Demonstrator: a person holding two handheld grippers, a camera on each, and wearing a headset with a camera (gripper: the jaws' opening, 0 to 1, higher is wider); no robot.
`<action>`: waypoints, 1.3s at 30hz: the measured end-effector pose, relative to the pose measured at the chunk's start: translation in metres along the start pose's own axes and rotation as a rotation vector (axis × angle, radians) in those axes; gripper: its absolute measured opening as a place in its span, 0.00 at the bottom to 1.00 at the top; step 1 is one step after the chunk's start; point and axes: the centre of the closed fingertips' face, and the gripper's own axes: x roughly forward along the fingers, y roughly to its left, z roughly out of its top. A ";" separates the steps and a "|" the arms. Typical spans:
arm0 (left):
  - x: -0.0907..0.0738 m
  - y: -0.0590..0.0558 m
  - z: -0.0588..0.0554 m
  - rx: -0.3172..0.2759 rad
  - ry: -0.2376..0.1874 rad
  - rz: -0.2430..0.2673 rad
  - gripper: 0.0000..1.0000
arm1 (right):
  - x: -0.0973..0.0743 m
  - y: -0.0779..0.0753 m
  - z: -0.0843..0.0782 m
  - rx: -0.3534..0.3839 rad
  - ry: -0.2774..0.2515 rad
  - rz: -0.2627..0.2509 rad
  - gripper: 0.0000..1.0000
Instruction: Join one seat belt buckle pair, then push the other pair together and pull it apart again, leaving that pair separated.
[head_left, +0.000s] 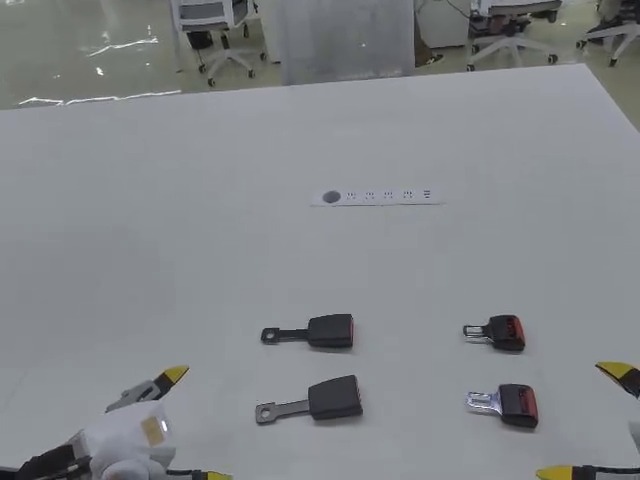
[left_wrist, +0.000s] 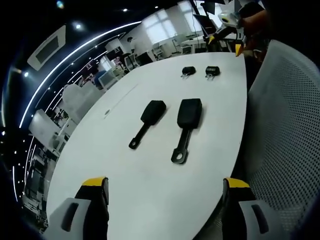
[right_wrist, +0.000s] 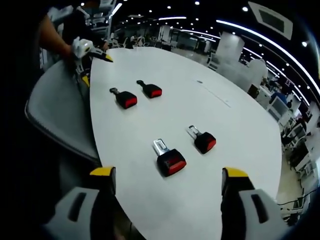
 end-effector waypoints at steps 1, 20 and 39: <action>0.000 0.000 0.000 -0.005 -0.001 -0.001 0.96 | 0.000 -0.001 -0.001 -0.003 0.006 -0.003 0.87; 0.009 -0.012 0.019 -0.030 0.031 -0.119 0.81 | 0.008 -0.005 -0.004 -0.032 0.041 0.055 0.74; 0.072 -0.018 0.057 0.089 0.114 -0.221 0.62 | 0.042 -0.002 0.005 -0.223 0.104 0.187 0.58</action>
